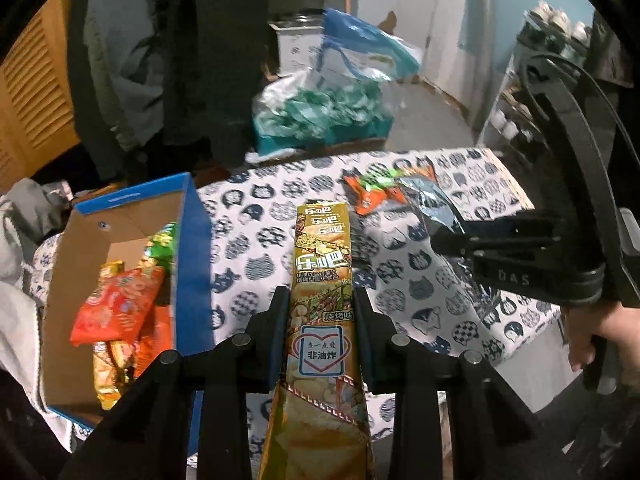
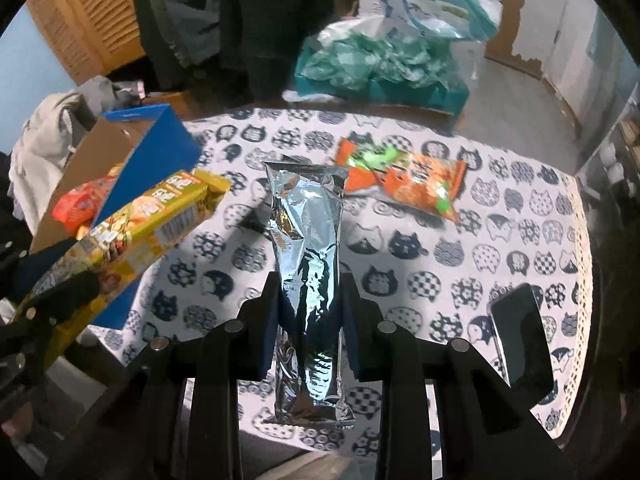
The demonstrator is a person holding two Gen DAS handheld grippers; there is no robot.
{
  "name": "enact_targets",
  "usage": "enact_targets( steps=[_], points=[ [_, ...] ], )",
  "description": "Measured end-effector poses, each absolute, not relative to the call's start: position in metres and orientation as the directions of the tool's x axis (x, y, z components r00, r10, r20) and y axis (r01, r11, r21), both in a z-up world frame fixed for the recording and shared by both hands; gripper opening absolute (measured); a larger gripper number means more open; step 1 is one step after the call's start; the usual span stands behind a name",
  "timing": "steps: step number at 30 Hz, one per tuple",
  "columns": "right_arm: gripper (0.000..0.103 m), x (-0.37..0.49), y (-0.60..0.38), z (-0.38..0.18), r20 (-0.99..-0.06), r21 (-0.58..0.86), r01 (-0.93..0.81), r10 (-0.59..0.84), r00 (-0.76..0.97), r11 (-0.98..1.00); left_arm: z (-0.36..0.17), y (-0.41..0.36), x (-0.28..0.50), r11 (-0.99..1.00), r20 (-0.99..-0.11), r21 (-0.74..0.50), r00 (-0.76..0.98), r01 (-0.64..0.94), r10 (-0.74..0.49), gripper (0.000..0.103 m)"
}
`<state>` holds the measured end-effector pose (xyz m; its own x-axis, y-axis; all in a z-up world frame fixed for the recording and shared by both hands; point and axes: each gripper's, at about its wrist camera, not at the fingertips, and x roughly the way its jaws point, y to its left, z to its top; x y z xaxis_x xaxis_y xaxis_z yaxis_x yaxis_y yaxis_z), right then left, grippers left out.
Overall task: Organize snacks
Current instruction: 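Lift both packets and carry them over the cardboard box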
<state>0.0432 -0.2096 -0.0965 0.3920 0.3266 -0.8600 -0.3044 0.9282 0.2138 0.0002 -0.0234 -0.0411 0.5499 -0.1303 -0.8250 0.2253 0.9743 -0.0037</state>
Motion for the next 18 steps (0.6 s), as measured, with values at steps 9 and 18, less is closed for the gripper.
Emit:
enact_targets(
  steps=[9,18],
  points=[
    [0.027,0.051,-0.172,-0.081,-0.847,0.224,-0.349,0.359,0.392,0.91,-0.028,0.014,0.0,0.987,-0.79,0.0,0.606,0.159,-0.097,0.031],
    [0.027,0.056,-0.135,-0.073,-0.847,0.22,-0.392,0.374,0.378,0.893,-0.015,0.055,0.002,0.996,-0.762,-0.026,0.643,0.082,-0.073,0.031]
  ],
)
